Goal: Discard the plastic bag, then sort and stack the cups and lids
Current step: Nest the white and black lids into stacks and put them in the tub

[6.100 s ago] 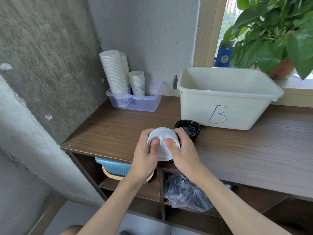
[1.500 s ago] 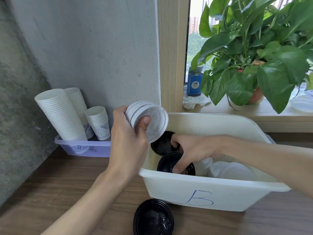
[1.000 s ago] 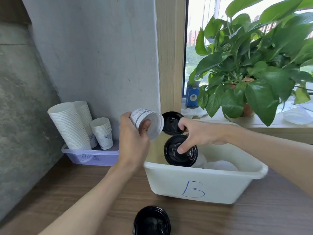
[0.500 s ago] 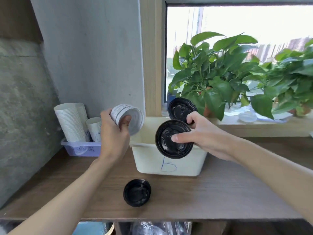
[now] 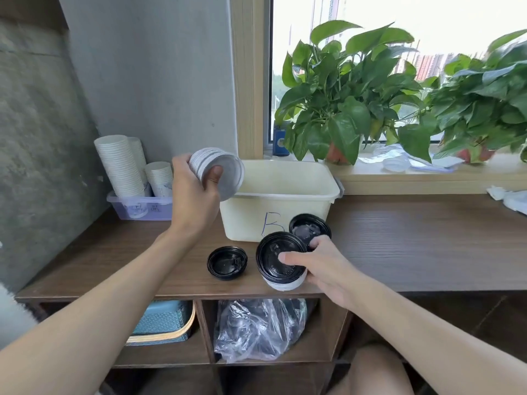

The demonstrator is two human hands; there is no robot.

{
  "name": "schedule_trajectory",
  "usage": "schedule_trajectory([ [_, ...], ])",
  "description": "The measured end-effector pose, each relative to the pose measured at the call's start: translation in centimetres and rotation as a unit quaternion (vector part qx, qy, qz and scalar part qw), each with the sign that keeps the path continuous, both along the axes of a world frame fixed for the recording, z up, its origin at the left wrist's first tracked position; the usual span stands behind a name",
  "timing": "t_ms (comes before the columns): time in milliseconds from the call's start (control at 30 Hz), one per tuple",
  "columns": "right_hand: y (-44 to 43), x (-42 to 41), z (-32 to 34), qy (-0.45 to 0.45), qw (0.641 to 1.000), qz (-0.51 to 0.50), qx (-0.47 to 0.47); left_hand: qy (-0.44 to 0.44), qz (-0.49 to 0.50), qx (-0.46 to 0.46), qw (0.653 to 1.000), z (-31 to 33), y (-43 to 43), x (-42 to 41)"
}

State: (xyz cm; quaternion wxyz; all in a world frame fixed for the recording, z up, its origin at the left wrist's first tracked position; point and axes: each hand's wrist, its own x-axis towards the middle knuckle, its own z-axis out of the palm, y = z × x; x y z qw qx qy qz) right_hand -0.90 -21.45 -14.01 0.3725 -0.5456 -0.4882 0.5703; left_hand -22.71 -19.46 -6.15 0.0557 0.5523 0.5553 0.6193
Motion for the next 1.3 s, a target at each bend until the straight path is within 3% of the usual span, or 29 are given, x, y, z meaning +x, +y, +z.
schedule_trajectory([
  [133, 1.1, -0.9, -2.0, 0.025, 0.998, -0.045, -0.037, 0.011, -0.005, -0.001, 1.0, -0.3, -0.2, -0.1],
  [233, 1.5, -1.4, -2.7, -0.004, 0.995, -0.093, -0.028, 0.011, -0.008, -0.008, 1.0, -0.7, -0.1, -0.3],
  [300, 1.5, -1.6, -2.9, -0.088, 0.989, -0.12, 0.01, 0.009, -0.01, -0.015, 1.0, -1.0, 0.0, -0.3],
  [400, 1.3, -1.5, -3.3, -0.272, 0.95, -0.143, 0.057, 0.011, -0.013, -0.019, 1.0, -1.6, 0.4, 0.1],
  [500, 1.5, -0.7, -3.4, -0.354, 0.922, -0.148, 0.057, 0.014, -0.021, -0.021, 0.999, -1.9, 0.9, 0.8],
  [1100, 2.7, 1.2, -3.2, -0.363, 0.91, -0.17, 0.107, 0.028, -0.043, -0.028, 0.998, -1.6, 3.6, 2.4],
  [1300, 2.6, 1.5, -1.4, -0.368, 0.883, -0.182, 0.226, 0.024, -0.044, -0.029, 0.998, -1.0, 4.0, 2.0],
])
